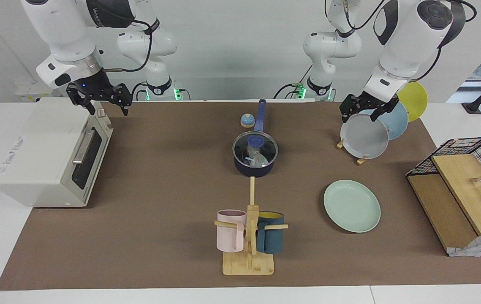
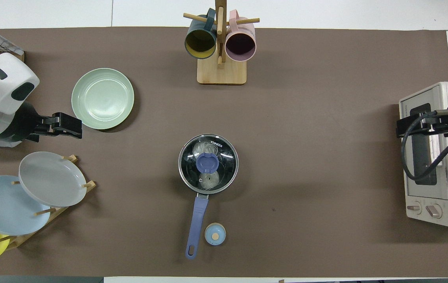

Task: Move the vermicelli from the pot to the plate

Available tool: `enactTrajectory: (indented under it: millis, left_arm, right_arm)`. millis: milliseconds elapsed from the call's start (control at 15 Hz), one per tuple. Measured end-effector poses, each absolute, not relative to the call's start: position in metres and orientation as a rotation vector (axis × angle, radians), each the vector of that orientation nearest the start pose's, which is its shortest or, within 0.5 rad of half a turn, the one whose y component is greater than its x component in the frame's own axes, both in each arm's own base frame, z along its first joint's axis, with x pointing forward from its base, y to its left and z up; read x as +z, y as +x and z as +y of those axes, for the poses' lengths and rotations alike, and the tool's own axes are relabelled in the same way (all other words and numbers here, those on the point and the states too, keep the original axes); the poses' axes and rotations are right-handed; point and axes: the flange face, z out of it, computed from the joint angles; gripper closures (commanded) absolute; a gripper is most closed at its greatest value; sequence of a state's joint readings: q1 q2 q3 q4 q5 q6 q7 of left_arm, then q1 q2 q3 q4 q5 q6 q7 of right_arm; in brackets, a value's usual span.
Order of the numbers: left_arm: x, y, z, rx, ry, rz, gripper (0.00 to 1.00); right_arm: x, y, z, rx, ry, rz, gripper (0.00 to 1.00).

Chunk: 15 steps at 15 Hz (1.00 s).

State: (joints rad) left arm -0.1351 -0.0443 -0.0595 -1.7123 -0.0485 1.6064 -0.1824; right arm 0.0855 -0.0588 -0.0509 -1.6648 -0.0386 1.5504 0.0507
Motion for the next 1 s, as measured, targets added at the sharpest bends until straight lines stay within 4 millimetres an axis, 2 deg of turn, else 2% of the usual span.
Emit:
enactTrajectory:
  millis: [800, 1000]
  left_arm:
    - [0.586, 0.529, -0.109, 0.105, -3.174, 0.009, 0.0]
    - [0.586, 0.53, -0.107, 0.1, -3.175, 0.004, 0.0]
  right_arm:
    - [0.61, 0.532, 0.014, 0.091, -3.178, 0.022, 0.0]
    - [0.61, 0.532, 0.03, 0.086, -3.159, -0.021, 0.0]
